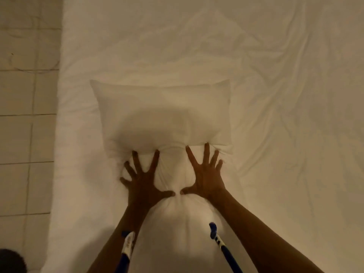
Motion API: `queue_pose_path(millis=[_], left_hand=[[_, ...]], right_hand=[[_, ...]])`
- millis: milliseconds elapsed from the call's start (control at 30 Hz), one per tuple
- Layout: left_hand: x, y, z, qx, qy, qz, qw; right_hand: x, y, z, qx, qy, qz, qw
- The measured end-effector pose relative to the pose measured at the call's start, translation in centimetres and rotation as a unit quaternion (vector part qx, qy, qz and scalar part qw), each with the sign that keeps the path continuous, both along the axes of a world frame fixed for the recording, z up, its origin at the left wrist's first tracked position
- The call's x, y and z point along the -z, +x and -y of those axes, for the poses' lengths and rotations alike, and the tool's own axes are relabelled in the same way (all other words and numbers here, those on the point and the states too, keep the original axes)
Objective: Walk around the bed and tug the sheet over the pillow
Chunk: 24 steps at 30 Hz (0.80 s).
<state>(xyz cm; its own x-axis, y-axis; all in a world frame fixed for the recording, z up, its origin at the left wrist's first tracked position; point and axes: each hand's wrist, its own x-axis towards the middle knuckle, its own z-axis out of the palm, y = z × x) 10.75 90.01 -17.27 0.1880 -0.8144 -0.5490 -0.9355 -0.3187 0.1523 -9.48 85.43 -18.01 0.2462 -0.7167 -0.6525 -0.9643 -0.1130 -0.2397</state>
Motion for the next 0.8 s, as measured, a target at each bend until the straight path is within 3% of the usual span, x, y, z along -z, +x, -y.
queue_pose_path(millis=[267,433,600,800], left_hand=[[3.4,-0.1,0.2,0.004,-0.070,0.078,0.994],[2.9,-0.4,0.4,-0.009,-0.087,0.052,0.995],[-0.1,-1.5,-0.1,-0.011,-0.074,0.037,0.997],[-7.5,-2.9,-2.6,0.043,-0.157,0.038,0.986]], right_hand=[[3.7,0.7,-0.4,0.027,-0.101,-0.004,0.995],[3.0,1.1,-0.3,0.058,-0.123,0.021,0.991],[-0.5,1.5,-0.2,0.049,-0.144,0.011,0.988],[-7.4,-0.4,-3.1,0.048,-0.168,0.021,0.984]])
